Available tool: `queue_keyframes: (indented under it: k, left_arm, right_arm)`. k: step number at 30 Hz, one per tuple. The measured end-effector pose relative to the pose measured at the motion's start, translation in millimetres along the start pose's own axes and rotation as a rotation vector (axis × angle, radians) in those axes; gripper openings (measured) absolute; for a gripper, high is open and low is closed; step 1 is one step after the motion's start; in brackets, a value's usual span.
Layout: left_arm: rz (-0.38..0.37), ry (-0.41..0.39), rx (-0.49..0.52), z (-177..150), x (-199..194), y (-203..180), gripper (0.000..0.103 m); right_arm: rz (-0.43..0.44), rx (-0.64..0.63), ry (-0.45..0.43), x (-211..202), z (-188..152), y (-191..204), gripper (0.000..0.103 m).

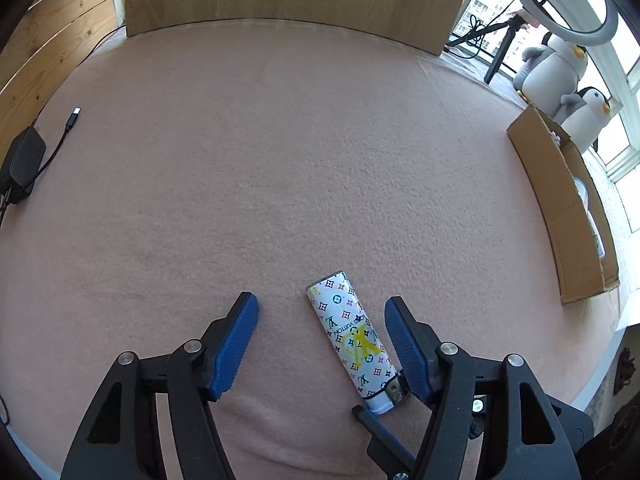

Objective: Organize objects
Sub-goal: 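Close the left gripper on the lighter while the right gripper holds it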

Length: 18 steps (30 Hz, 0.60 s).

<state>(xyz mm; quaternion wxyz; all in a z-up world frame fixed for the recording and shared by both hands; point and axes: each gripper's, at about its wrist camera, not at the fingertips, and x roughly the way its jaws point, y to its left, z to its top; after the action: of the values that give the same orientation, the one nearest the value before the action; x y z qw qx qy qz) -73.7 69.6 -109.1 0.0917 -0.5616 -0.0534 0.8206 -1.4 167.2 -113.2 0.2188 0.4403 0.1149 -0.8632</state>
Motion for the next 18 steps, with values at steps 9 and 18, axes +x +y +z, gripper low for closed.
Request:
queue_keyframes:
  k: [9,18]
  left_arm:
    - [-0.006,-0.011,0.017,0.5,1.2,-9.0,0.033]
    - [-0.014,-0.088,0.042,9.2,-40.6,-20.2,0.033]
  right_arm:
    - [0.010,0.014,-0.011,-1.1,1.9,0.5,0.021]
    - [0.001,0.031,-0.066,-25.6,14.2,0.7,0.021]
